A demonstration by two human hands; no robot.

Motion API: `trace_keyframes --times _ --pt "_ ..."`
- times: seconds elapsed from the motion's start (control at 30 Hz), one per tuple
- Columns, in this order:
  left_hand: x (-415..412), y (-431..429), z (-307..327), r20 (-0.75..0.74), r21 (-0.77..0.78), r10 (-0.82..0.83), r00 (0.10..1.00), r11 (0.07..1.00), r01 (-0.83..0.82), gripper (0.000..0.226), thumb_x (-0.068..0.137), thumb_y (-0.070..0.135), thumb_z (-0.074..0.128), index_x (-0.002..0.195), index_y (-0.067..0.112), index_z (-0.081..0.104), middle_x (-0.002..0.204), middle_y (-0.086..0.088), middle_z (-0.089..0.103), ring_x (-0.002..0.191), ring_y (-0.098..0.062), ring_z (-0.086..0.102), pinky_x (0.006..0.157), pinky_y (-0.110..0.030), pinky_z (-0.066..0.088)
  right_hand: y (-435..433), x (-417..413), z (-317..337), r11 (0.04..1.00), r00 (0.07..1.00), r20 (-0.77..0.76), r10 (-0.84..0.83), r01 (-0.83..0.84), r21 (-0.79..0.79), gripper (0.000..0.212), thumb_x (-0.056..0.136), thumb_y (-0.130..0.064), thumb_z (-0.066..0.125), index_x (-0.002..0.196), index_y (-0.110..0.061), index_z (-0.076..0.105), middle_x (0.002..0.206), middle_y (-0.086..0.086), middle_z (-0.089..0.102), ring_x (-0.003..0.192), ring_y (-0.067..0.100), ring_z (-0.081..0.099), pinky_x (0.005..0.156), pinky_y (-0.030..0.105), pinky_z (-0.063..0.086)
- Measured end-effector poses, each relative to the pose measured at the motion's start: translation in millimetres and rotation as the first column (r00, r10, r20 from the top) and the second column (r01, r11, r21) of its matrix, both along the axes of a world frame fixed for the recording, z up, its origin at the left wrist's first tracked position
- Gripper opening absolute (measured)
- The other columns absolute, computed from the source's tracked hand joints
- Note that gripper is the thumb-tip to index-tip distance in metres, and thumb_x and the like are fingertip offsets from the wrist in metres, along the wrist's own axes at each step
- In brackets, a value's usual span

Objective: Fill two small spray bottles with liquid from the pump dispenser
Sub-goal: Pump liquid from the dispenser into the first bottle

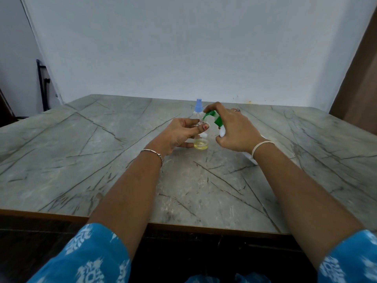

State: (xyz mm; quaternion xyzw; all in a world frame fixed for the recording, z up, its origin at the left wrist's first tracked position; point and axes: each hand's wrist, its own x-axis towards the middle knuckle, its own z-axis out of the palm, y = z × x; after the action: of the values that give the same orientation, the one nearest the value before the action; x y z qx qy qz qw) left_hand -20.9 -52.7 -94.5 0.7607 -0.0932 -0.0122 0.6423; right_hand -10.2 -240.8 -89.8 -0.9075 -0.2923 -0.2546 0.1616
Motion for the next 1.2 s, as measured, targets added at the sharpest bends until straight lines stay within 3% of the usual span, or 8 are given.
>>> trace_keyframes --times 0.2,0.43,0.67,0.83,1.07,1.2 --pt "1.6 -0.7 -0.8 0.002 0.012 0.004 1.000 1.000 -0.004 0.044 0.080 0.035 0.073 0.119 0.015 0.066 0.096 0.002 0.070 0.091 -0.012 0.064 0.064 -0.023 0.056 1.6 1.1 1.7 0.999 1.000 -0.013 0.017 -0.017 0.042 0.063 0.065 -0.018 0.062 0.121 -0.030 0.037 0.106 0.002 0.060 0.083 0.025 0.054 0.075 0.045 0.051" --pt "1.8 -0.4 -2.3 0.005 0.004 0.008 1.000 1.000 -0.008 0.041 0.079 0.037 0.074 0.115 0.017 0.067 0.087 0.006 0.072 0.085 -0.007 0.066 0.066 -0.023 0.057 -3.7 0.0 -0.2 1.000 0.999 -0.020 0.027 -0.027 -0.004 0.077 0.067 -0.019 0.064 0.136 -0.035 0.033 0.105 0.004 0.062 0.080 0.021 0.053 0.074 0.038 0.051" --pt "2.3 -2.1 -2.2 0.008 0.003 0.013 1.000 1.000 -0.013 0.045 0.079 0.035 0.075 0.118 0.019 0.063 0.095 0.005 0.071 0.088 -0.008 0.066 0.066 -0.023 0.057 -0.5 2.7 1.2 0.997 0.997 -0.050 0.065 -0.063 0.046 0.066 0.063 -0.015 0.062 0.121 -0.033 0.035 0.103 0.002 0.060 0.078 0.023 0.054 0.073 0.046 0.051" --pt "3.6 -1.5 -3.4 0.016 0.011 0.020 1.000 1.000 -0.020 0.047 0.080 0.036 0.074 0.122 0.019 0.061 0.100 0.004 0.070 0.092 -0.011 0.066 0.069 -0.026 0.058 1.2 0.9 1.7 0.998 0.998 -0.031 0.055 -0.054 0.025 0.067 0.065 -0.016 0.063 0.125 -0.031 0.036 0.106 0.001 0.060 0.080 0.024 0.053 0.074 0.045 0.051" --pt "6.3 -4.9 -6.3 0.084 0.127 0.003 0.996 0.992 -0.013 0.062 0.080 0.043 0.072 0.135 0.022 0.053 0.114 -0.001 0.064 0.105 -0.015 0.061 0.071 -0.026 0.057 -3.3 -0.2 2.8 0.998 0.998 -0.039 0.048 -0.049 -0.031 0.089 0.068 -0.017 0.064 0.143 -0.043 0.025 0.098 0.004 0.062 0.080 0.021 0.053 0.076 0.037 0.050" --pt "8.3 -5.0 -7.8 0.119 0.182 0.007 0.993 0.983 -0.029 0.065 0.077 0.033 0.077 0.135 0.018 0.052 0.110 0.000 0.065 0.104 -0.018 0.062 0.079 -0.033 0.059 -1.9 0.9 2.3 0.998 0.998 -0.032 0.045 -0.046 -0.040 0.080 0.068 -0.018 0.065 0.138 -0.037 0.031 0.107 0.004 0.063 0.086 0.023 0.055 0.081 0.041 0.051"
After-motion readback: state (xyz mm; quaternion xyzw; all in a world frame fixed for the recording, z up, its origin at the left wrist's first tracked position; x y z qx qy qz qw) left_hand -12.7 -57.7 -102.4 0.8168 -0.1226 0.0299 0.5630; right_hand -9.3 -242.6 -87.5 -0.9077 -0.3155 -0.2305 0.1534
